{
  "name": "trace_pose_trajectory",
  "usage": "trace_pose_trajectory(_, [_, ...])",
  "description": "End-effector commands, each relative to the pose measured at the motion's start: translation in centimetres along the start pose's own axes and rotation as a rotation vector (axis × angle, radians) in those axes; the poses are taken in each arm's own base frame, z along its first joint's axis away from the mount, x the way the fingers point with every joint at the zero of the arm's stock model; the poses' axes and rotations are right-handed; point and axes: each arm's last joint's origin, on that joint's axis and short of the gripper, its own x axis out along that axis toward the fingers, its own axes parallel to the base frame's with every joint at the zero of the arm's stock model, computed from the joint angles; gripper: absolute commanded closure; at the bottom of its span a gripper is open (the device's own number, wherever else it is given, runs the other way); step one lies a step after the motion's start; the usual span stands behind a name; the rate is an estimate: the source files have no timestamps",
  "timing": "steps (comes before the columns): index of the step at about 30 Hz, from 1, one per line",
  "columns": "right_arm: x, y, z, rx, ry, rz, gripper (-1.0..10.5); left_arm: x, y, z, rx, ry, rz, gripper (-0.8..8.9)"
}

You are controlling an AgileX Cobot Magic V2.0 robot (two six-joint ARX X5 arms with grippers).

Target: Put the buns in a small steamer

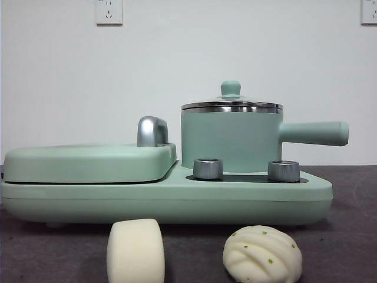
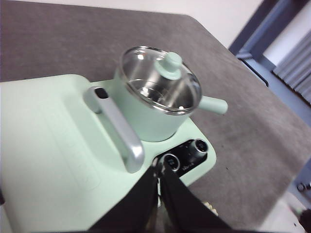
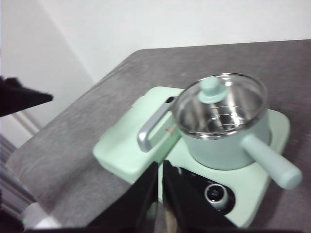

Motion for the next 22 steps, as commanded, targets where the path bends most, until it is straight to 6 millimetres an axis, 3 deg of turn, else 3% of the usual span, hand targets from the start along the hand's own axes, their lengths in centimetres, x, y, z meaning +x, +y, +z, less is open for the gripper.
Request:
trace_pose_trajectory(1, [-0.23, 0.34, 0.37, -0.034, -0.009, 0.017, 9.3, -0.19, -0.50, 0.77, 0.067, -0.013, -0.039, 8.06])
trace_pose_trajectory(12, [-0.25, 0.32, 0.24, -0.025, 0.002, 0.011, 9.3, -0.08, -0.98, 0.71, 0.115, -0.001, -0.128, 7.88])
trace_pose_trajectory(14, [-0.25, 0.32, 0.23, -0.024, 0.002, 0.010, 8.4, -0.08, -0.98, 0.71, 0.115, -0.001, -0.128, 6.88])
trace_pose_trajectory(18, [-0.24, 0.31, 0.24, -0.024, 0.002, 0.009, 5.1, -0.08, -0.98, 0.72, 0.115, -0.001, -0.127, 3.53])
trace_pose_trajectory(22, [-0.24, 0.31, 0.24, -0.024, 0.002, 0.010, 4.5, -0.08, -0.98, 0.72, 0.111, -0.001, -0.127, 3.05])
